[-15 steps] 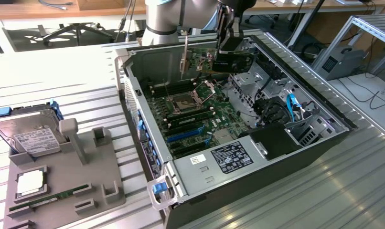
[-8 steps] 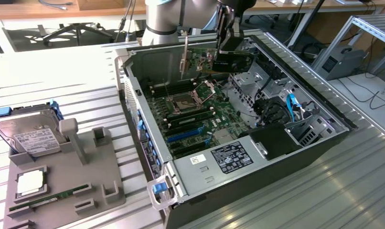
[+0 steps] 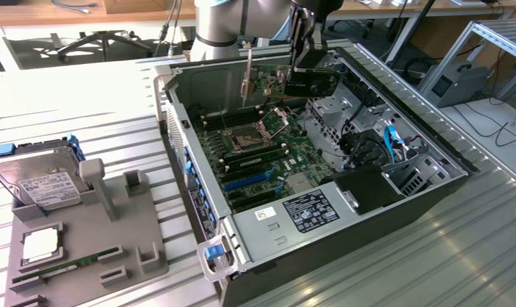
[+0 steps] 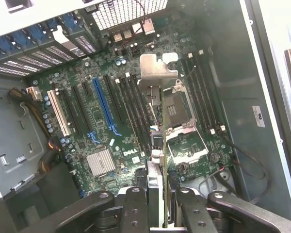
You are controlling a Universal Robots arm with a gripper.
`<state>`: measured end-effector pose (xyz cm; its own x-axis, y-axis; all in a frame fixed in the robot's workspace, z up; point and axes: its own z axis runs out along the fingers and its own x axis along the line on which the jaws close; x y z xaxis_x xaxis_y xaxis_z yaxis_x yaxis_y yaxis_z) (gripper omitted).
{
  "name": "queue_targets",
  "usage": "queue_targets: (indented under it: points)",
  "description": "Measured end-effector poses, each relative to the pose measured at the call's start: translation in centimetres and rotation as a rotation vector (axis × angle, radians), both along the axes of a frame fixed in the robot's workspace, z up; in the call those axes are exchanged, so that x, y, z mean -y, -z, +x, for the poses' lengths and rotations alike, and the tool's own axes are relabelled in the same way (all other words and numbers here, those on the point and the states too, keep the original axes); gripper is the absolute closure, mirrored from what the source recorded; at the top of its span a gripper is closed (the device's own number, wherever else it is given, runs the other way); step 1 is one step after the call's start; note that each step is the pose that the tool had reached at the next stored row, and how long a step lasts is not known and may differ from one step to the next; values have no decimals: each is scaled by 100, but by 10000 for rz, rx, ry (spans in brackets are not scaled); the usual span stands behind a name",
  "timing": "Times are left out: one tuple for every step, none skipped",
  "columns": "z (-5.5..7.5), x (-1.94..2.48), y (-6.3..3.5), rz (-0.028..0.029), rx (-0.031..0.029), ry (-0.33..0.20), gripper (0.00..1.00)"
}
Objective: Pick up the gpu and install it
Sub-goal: 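Insert the gpu into the slot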
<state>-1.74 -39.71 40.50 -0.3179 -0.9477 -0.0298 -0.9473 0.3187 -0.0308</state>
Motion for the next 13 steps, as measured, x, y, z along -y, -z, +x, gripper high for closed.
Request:
queue_targets:
  points:
    - [0, 0, 0, 0, 0, -15, 73]
    - [0, 0, 0, 0, 0, -33, 73]
    - [0, 0, 0, 0, 0, -48, 73]
    - [0, 0, 0, 0, 0, -62, 73]
    - [0, 0, 0, 0, 0, -76, 73]
    - [0, 0, 0, 0, 0, -93, 73]
    - [0, 0, 0, 1, 0, -106, 73]
    - [0, 0, 0, 0, 0, -127, 73]
    - [0, 0, 0, 0, 0, -152, 73]
    - [0, 0, 0, 0, 0, -167, 73]
    - [0, 0, 0, 0, 0, -184, 73]
    - [0, 0, 0, 0, 0, -202, 73]
    - [0, 0, 0, 0, 0, -222, 73]
